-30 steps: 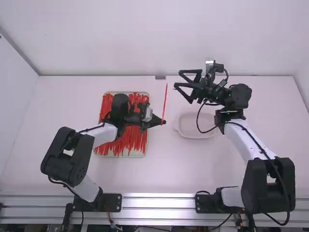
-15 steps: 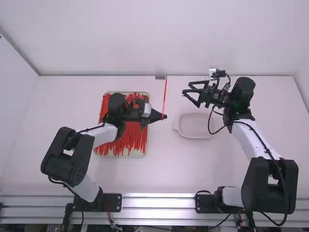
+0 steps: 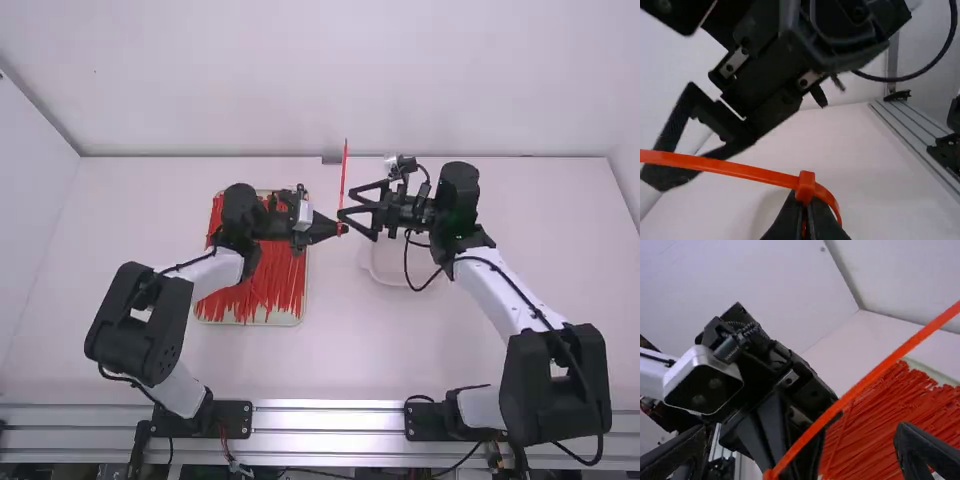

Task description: Fasten the cable tie

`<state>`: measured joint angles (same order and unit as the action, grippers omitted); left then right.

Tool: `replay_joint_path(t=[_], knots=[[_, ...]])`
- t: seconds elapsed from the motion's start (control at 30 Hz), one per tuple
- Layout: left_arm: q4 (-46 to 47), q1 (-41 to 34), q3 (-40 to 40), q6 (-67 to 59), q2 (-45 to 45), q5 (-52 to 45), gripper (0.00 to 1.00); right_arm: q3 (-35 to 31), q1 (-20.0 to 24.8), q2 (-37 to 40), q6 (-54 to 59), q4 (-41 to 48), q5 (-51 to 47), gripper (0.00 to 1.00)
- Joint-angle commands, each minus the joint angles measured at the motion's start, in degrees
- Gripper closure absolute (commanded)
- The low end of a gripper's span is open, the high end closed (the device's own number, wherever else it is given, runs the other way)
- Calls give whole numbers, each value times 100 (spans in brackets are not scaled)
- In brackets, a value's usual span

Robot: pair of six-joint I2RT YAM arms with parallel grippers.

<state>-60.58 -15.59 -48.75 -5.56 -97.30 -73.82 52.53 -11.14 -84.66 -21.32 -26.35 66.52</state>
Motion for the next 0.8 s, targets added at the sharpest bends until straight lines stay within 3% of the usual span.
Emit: replay_joint_path(t=[0.0, 0.13, 0.27, 0.3, 0.37, 0.4, 0.43, 0.47, 0.5, 0.73, 0.77], knots=[[-20, -15, -168, 20, 11, -50, 98, 142, -72, 76, -92, -15, -55, 2], [-42, -50, -212, 20, 13, -48, 98, 142, -142, 74, -90, -26, -57, 1], [26, -179, -219, -46, 11, -39, 98, 142, -212, 74, -70, -42, -55, 14], [33, -175, -219, -52, 11, -22, 98, 142, -205, 76, -70, -39, -55, 22], [-4, -157, -219, -17, 11, -24, 98, 142, -201, 74, -72, -33, -52, 50], [-13, -173, -219, -17, 11, -24, 98, 142, -205, 74, -72, -33, -52, 54], [-17, -184, -219, -24, 11, -22, 98, 142, -203, 76, -74, -22, -55, 76], [-15, -181, -219, -22, 11, -24, 98, 142, -199, 74, -72, -22, -52, 91], [-15, -162, -219, -20, 11, -22, 98, 142, -199, 74, -74, -17, -55, 100], [-13, -153, -219, -17, 11, 0, 98, 142, -199, 74, -133, 81, -39, 100], [-17, -129, -221, 26, 11, 4, 90, 142, -199, 74, -116, 94, -35, 100]])
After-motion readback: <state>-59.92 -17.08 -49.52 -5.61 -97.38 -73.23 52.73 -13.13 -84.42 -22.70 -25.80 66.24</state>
